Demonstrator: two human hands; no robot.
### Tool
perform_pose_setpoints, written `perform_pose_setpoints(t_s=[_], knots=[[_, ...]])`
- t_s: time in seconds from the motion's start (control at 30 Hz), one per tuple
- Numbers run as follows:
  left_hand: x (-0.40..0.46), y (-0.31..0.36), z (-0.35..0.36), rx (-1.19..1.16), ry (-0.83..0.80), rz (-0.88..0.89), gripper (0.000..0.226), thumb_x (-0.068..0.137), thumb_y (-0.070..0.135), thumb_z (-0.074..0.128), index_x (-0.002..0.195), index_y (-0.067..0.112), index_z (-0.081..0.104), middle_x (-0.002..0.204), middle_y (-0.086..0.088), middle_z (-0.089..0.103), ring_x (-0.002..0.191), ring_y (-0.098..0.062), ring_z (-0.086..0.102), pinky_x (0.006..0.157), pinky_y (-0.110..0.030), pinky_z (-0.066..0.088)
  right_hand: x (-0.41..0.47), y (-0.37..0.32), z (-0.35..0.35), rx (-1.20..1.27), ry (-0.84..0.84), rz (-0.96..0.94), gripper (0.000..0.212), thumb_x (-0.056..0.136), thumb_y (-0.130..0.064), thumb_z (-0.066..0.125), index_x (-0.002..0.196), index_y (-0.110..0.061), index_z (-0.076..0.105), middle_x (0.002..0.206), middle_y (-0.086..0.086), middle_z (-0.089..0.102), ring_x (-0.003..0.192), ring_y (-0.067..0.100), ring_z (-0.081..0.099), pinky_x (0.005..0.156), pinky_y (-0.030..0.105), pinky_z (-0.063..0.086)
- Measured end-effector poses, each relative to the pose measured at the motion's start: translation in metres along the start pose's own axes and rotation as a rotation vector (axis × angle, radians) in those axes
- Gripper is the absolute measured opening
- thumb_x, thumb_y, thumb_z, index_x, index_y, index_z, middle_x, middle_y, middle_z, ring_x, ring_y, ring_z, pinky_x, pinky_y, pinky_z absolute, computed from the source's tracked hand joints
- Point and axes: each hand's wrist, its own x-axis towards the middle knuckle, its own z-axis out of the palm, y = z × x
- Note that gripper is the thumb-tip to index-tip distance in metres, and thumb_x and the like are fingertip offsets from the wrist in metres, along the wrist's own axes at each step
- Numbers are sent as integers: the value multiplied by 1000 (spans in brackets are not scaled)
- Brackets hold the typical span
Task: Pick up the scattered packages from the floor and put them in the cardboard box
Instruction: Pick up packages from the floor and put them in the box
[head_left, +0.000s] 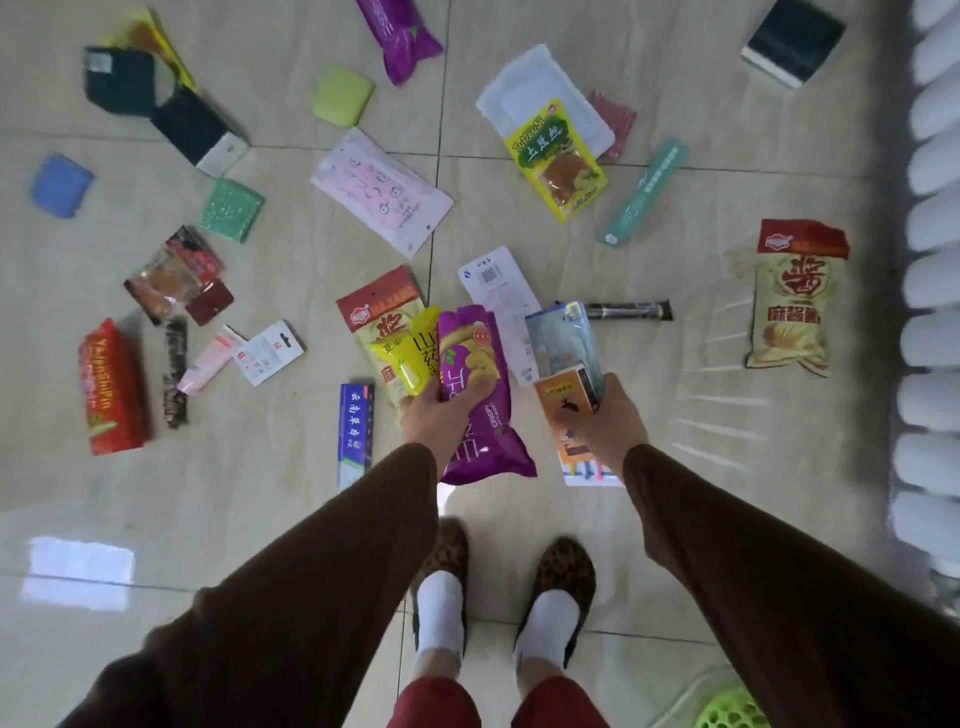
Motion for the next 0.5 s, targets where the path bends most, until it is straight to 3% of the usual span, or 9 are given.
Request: perform_pose_setpoints(t_s=[0.07,0.17,0.3,0.5], knots=[[-43,2,-39,21,43,34,56,51,70,87,98,43,69,111,-7,70,90,-30,75,78,-47,63,-35,-31,1,-27,-15,-41,49,74,-26,85,100,-14,45,89,5,67,75,31,72,65,52,64],[-99,1,-104,231,196,126,56,46,88,71,85,49,66,110,1,49,103,-32,63,89,-48,58,-90,-77,14,-89,-73,-137,50,76,-32,82,106,-19,44,95,5,70,83,35,74,74,56,62],[-159,-16,-189,332,313,150,84,44,97,61,103,37,68,109,1,46,106,-30,60,94,-46,55,-165,-132,54,-146,-142,-239,55,76,-39,84,112,-23,45,106,2,72,89,27,73,82,50,62],[-225,-54,-319,260,404,145,86,50,87,65,116,32,69,110,-2,42,112,-29,51,98,-44,53,-266,-195,158,-203,-252,-339,70,74,-35,86,131,-23,47,113,0,72,96,22,72,90,45,60]])
